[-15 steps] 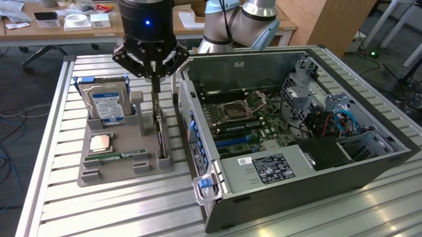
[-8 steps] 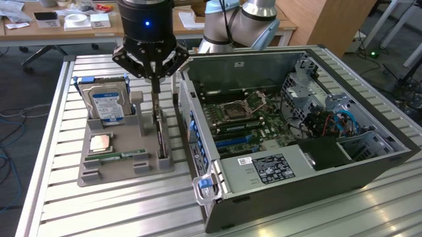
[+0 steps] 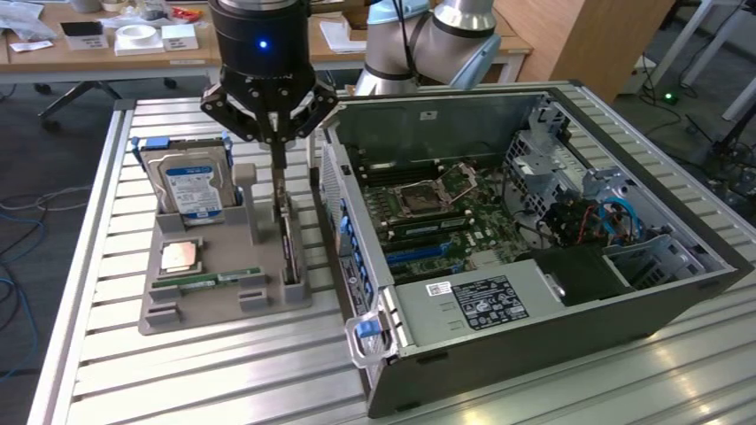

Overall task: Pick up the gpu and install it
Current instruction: 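Reach for the gpu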

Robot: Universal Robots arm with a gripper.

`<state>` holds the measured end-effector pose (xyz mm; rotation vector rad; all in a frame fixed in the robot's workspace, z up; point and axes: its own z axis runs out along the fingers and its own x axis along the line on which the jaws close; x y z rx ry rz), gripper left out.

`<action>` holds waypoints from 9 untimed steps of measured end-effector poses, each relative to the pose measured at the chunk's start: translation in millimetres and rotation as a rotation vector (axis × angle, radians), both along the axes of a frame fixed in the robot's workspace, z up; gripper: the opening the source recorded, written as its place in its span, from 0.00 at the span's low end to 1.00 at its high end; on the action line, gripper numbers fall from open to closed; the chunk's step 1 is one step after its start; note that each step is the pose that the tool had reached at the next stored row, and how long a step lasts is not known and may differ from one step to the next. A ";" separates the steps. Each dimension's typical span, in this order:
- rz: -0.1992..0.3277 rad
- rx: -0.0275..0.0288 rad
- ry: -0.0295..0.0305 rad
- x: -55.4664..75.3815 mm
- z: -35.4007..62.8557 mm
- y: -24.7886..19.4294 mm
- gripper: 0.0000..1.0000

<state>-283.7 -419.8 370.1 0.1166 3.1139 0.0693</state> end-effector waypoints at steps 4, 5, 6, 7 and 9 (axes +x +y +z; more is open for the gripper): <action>0.000 0.0000 0.0001 -0.9 -1.8 0.0 0.11; 0.000 0.0001 -0.0001 -1.0 -2.1 0.0 0.11; 0.000 0.0003 -0.0003 -1.0 -2.5 0.0 0.11; 0.000 0.0002 -0.0002 -1.1 -2.8 0.0 0.11; 0.000 0.0000 0.0001 -1.2 -3.1 0.0 0.11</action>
